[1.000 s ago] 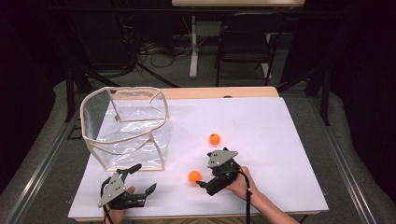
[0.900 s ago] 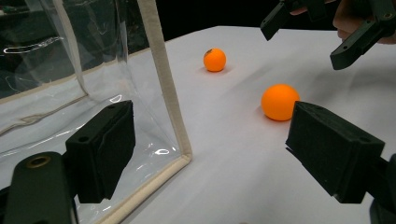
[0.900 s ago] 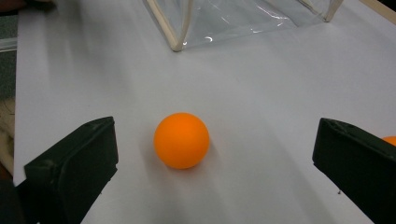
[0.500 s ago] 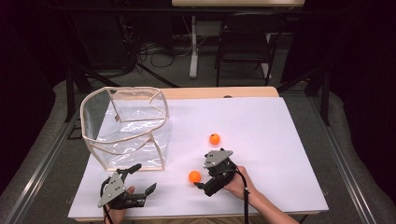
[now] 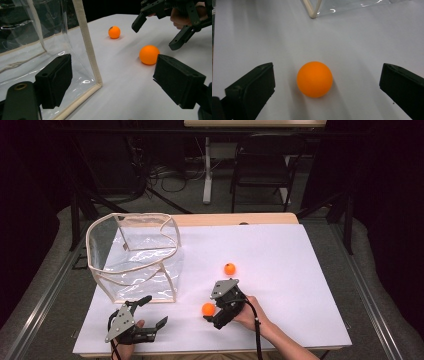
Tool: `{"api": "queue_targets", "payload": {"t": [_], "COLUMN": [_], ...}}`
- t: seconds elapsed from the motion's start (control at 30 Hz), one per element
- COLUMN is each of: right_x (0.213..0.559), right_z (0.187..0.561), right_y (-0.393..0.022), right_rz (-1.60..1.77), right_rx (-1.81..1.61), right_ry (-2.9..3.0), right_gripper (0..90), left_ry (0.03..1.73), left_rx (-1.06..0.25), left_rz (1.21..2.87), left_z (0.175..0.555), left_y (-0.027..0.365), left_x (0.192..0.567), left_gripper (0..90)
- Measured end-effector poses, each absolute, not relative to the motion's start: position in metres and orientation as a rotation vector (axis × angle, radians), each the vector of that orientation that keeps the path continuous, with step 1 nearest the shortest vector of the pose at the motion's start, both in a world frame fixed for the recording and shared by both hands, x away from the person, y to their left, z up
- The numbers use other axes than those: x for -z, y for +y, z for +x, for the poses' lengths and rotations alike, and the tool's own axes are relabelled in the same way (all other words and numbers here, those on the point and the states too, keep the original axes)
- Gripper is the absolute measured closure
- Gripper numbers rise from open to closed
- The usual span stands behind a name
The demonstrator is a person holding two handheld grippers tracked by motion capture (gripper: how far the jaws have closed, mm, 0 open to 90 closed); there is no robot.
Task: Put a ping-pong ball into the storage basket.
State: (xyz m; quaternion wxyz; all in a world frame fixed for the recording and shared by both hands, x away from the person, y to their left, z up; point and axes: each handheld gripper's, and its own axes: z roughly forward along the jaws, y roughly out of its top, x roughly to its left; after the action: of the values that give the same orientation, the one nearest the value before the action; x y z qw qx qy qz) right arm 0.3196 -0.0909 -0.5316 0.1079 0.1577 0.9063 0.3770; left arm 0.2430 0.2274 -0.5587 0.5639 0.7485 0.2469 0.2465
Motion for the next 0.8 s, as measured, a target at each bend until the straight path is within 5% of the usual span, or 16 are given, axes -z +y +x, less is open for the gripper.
{"api": "queue_targets", "payload": {"t": [0.5, 0.8], "right_x": [0.543, 0.547], "right_z": [0.32, 0.312], "right_y": [-0.081, -0.08], "right_rz": [0.44, 0.403], "right_rx": [-1.013, -0.951], "right_ry": [2.739, 2.754], "right_gripper": [3.7, 33.2], "left_ry": [0.581, 0.583], "left_rx": [-0.578, -0.579], "left_rz": [1.76, 1.76], "left_z": [0.243, 0.244], "left_y": [0.227, 0.226], "left_x": [0.559, 0.558], "left_gripper": [15.5, 15.5]}}
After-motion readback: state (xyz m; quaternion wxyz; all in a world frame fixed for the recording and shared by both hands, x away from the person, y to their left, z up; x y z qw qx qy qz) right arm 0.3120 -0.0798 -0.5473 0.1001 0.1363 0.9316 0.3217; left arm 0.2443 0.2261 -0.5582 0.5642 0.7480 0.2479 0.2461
